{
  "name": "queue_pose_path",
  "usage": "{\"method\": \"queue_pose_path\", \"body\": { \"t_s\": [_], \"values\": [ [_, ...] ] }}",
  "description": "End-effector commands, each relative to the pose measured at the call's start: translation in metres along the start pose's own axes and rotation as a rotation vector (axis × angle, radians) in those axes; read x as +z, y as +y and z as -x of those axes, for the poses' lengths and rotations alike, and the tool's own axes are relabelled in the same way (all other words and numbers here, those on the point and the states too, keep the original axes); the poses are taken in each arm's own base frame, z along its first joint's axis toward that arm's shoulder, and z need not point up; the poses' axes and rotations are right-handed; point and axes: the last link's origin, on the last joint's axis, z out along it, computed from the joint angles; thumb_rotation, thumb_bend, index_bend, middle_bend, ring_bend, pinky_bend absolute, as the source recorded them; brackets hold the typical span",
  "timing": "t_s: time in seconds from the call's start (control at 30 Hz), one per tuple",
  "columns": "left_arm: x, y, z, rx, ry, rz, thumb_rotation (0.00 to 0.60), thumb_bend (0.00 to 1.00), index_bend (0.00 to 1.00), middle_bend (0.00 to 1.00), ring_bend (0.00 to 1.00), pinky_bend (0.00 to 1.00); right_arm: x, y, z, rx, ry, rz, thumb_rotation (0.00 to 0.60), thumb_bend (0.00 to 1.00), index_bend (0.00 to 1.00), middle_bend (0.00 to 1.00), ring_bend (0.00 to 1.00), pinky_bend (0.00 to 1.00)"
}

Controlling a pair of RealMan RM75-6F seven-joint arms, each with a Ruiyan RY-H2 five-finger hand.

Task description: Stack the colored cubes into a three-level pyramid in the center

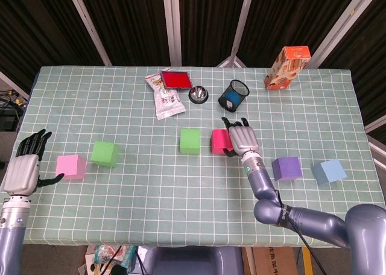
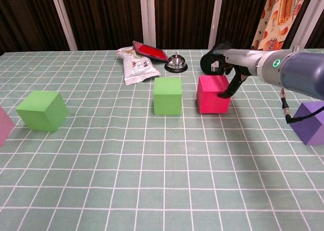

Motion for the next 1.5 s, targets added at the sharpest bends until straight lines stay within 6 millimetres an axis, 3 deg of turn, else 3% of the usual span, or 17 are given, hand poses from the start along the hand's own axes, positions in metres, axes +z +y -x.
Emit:
{"method": "queue_pose_path", "body": {
  "t_s": [0.03,0.63,1.5],
  "values": [
    [0.000,0.000,0.000,-0.002,-0.002,-0.001,0.600,0.08,0.00,0.00,0.00,0.01,0.001,-0.002,0.002,0.002,0.001,-0.002,0.600,0.34,0.00,0.39,0.19,0.00],
    [0.003,-0.003,0.000,-0.021,-0.020,-0.019,0.600,0.08,0.00,0.00,0.00,0.01,0.010,-0.017,0.010,-0.005,0.021,-0.010,0.600,0.34,0.00,0.39,0.19,0.00],
    [0.002,-0.003,-0.002,-0.029,-0.024,-0.017,0.600,0.08,0.00,0.00,0.00,0.01,0.006,-0.025,0.016,-0.010,0.018,-0.005,0.600,0.34,0.00,0.39,0.19,0.00]
  ]
}}
